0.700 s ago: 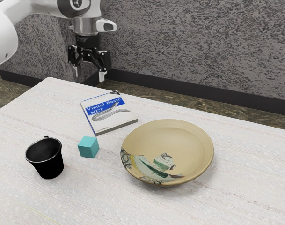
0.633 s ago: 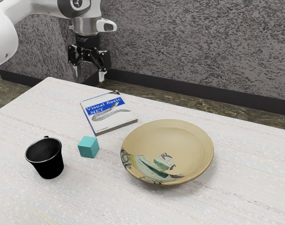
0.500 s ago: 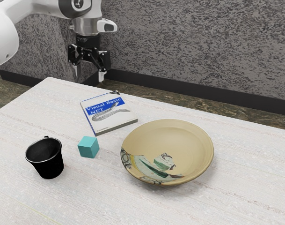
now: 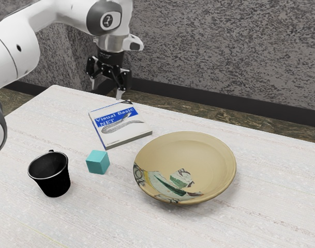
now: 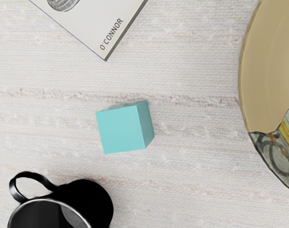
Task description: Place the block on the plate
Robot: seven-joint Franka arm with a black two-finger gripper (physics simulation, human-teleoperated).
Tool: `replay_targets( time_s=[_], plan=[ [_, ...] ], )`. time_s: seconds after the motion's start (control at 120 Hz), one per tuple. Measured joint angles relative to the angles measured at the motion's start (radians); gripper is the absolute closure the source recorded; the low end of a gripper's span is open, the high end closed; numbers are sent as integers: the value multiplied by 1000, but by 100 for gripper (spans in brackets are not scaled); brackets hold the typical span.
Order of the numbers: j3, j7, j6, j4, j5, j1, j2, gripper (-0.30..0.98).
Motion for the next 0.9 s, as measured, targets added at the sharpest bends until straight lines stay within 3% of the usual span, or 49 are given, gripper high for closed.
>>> replay_targets(
  time_s=[0.142, 0.317, 0.408, 0.517, 0.675, 0.9],
  plan=[
    [1, 15, 112, -37, -15, 43, 99, 0],
    [-3, 28, 214, -38, -26, 23, 180, 0],
    [-6, 31, 250, -59, -30, 32, 175, 0],
    [-24, 34, 340, -257, -38, 84, 100, 0],
    [-28, 37, 470, -403, -44, 120, 78, 0],
    [-35, 38, 608, -491, -46, 152, 61, 0]
  ],
)
